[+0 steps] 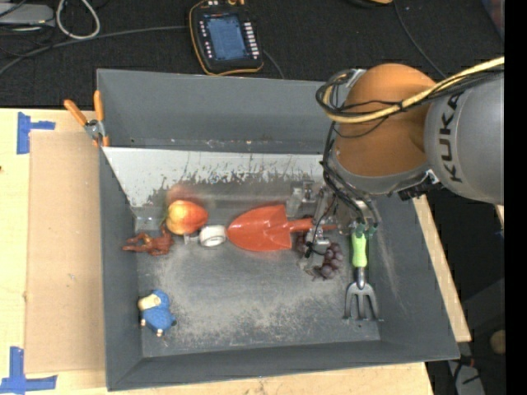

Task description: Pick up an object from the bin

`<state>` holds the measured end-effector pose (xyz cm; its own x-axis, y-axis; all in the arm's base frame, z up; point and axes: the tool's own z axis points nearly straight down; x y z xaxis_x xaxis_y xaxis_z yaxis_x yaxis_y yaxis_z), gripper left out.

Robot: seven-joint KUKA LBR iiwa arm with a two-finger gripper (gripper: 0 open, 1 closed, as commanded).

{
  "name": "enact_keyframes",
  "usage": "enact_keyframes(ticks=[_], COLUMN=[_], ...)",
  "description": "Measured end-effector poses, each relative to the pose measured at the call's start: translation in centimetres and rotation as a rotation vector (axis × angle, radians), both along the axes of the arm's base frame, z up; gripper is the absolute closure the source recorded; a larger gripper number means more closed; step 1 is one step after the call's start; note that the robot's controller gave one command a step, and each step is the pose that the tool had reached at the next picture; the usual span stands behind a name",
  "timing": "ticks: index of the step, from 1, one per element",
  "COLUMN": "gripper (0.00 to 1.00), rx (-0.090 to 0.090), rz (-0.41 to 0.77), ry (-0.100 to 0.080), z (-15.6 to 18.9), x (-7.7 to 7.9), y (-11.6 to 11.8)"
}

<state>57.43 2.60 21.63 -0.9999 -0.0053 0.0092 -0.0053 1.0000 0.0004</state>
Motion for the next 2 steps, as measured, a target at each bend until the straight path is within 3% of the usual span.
enact_keyframes(ticks=[1, 2], gripper=[0.00, 0.00], rx=[0.000, 0.000], rz=[-0.001, -0.224], ry=[-0.008, -0.009], z=[0.5, -9.6], x=[0.1, 3.2], y=[0.0, -1.0])
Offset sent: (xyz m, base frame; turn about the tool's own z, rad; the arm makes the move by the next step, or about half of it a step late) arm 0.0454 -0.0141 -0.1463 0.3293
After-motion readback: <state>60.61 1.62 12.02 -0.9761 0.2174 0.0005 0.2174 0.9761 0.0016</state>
